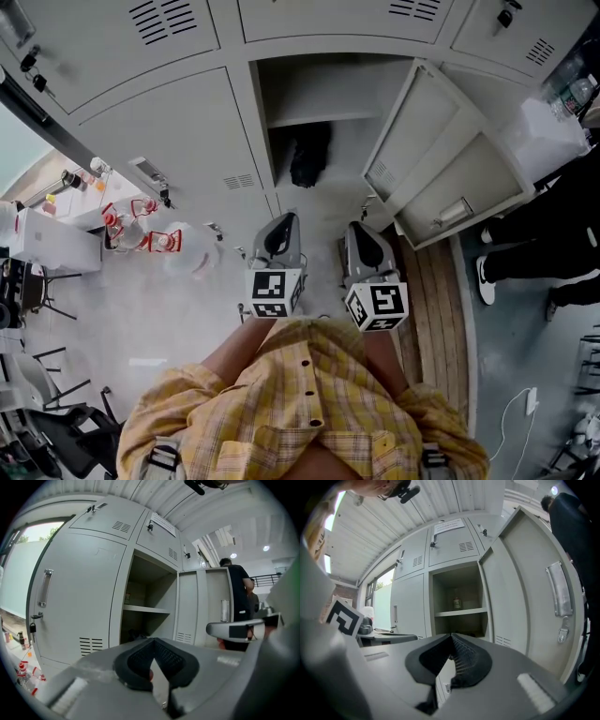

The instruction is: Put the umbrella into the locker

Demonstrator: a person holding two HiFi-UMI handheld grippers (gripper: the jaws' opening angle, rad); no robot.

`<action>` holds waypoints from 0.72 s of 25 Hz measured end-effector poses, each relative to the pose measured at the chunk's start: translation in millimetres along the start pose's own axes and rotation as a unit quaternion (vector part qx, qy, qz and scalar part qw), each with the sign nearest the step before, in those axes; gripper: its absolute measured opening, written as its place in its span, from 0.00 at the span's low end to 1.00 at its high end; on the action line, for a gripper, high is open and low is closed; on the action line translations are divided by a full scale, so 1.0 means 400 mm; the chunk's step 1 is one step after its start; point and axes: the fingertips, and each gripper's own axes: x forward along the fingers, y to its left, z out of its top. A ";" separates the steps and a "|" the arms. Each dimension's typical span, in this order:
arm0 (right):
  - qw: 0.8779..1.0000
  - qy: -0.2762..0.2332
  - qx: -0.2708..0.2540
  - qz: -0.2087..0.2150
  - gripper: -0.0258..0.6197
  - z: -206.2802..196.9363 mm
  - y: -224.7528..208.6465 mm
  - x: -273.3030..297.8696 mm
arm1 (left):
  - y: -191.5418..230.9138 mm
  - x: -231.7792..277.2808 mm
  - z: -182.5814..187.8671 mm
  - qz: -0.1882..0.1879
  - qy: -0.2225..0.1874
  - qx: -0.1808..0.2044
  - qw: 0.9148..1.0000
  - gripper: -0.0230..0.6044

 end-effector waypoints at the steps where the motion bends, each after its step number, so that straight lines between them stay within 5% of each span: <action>1: 1.000 0.000 0.000 0.000 0.04 0.000 -0.001 0.000 | -0.002 -0.001 0.000 -0.002 0.000 0.000 1.000 0.03; 18: 1.000 0.004 -0.001 -0.005 0.04 -0.011 -0.004 0.007 | -0.008 -0.014 -0.012 -0.011 -0.004 -0.002 1.000 0.03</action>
